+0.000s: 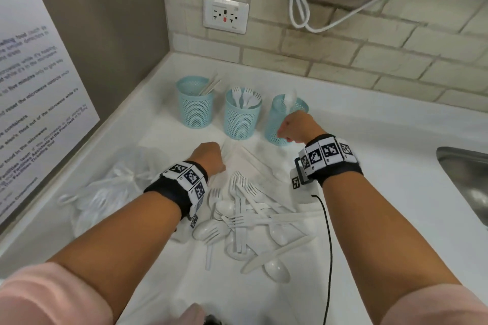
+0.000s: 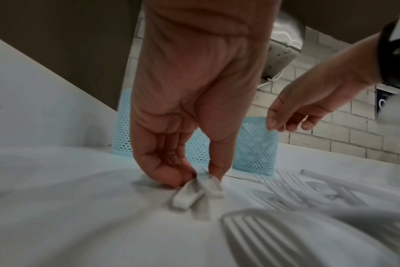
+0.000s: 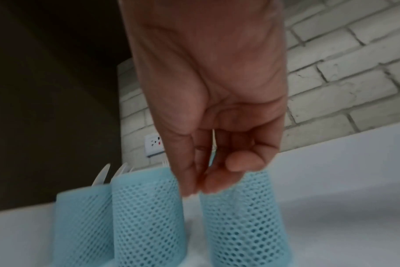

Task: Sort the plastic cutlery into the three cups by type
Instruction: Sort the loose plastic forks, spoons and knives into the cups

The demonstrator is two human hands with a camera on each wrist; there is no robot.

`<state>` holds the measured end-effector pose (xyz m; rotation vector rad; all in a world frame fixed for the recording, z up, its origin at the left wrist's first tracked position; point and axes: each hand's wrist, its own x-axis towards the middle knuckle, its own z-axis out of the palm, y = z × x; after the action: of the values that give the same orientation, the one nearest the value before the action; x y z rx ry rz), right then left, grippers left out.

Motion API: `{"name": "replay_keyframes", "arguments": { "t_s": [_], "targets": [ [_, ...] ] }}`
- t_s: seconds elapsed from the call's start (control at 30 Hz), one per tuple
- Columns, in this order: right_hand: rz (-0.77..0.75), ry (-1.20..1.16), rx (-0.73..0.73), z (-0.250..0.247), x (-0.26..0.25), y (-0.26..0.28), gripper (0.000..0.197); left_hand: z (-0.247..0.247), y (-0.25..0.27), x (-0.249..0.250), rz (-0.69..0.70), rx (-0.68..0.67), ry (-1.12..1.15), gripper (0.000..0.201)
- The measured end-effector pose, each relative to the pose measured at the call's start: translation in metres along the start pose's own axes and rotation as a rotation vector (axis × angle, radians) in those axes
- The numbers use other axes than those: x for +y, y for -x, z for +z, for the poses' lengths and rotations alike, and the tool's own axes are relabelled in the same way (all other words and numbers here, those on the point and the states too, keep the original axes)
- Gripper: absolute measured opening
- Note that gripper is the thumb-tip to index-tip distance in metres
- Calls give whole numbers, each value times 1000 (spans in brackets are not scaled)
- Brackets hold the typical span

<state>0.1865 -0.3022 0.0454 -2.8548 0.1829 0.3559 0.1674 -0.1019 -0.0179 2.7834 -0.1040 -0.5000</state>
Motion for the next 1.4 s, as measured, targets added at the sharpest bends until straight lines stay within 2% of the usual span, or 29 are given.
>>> {"name": "replay_keyframes", "arguments": {
  "t_s": [0.07,0.2,0.33,0.53,0.6,0.73,0.83,0.97,1.03,1.13,1.2,1.3,1.4],
  "targets": [
    [-31,122,-72,6,3,11,18,0,2,0,10,-20,-3,38],
    [13,116,-196,32,15,21,35,3,8,4,10,-55,-30,36],
    [8,161,-153,64,27,21,54,1,19,12,14,-83,-57,29],
    [-29,81,-42,70,35,30,36,-4,31,21,25,-116,119,32],
    [-42,52,-36,73,37,34,38,-4,36,23,21,-140,180,37],
    [-76,70,-13,82,38,38,48,0,47,29,73,-141,63,58],
    [-48,87,32,86,34,40,38,11,52,33,91,-137,-30,66],
    [6,33,69,84,34,40,21,22,49,32,49,-150,12,68],
    [45,-143,126,84,42,38,22,23,49,32,33,-148,31,60],
    [144,-749,253,81,51,44,13,23,47,33,-6,-150,86,43],
    [158,-1135,308,74,52,51,14,23,45,32,-16,-148,112,50],
    [169,-1620,314,60,47,54,6,25,45,33,3,-98,110,62],
    [156,-1941,350,45,41,55,12,27,43,35,3,-96,123,50]
  ]
}}
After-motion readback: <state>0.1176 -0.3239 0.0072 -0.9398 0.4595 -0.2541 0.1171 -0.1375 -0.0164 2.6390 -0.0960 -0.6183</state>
